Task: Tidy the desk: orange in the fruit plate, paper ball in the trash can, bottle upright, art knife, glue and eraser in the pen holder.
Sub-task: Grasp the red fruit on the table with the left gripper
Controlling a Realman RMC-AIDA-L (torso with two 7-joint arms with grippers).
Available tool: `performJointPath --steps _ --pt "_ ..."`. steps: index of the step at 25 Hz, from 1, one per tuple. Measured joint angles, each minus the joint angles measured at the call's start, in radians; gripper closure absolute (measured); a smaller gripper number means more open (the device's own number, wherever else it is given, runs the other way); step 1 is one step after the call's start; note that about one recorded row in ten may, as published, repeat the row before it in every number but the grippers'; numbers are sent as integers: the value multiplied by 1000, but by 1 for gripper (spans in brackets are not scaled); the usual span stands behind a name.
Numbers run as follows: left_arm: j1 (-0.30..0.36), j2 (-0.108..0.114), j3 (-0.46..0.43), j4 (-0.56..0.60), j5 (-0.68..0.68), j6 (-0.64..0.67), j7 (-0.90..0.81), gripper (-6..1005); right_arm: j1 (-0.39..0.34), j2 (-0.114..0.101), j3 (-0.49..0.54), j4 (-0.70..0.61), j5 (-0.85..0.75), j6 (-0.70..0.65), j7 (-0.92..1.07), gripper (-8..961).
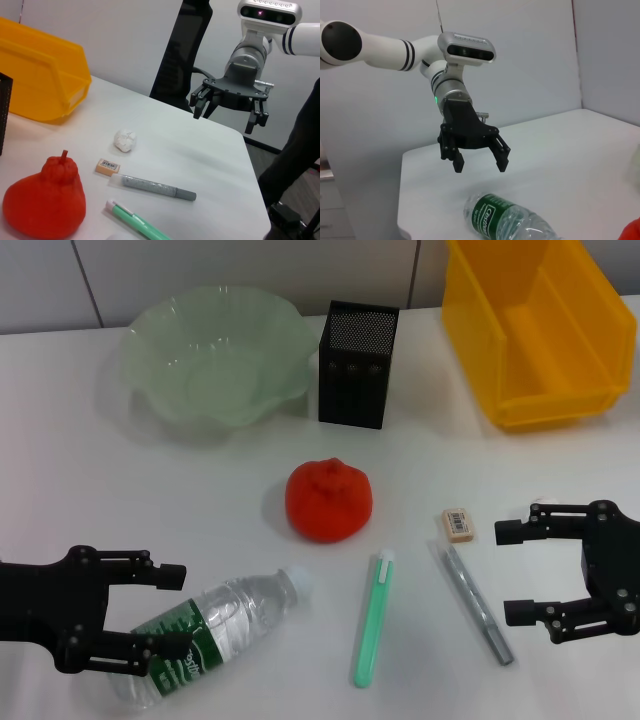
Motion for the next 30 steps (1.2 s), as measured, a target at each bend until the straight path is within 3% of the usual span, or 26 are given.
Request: performJointPath --steps 19,28,30 --pt "0 1 0 10 0 0 -9 230 -2 3 0 11 0 0 -1 144" --pt "-10 -7 0 30 0 -2 -24 235 -1 3 0 21 0 6 -3 144" --pt "-18 -21 0 57 0 -24 -24 236 -7 1 0 21 0 1 -1 144"
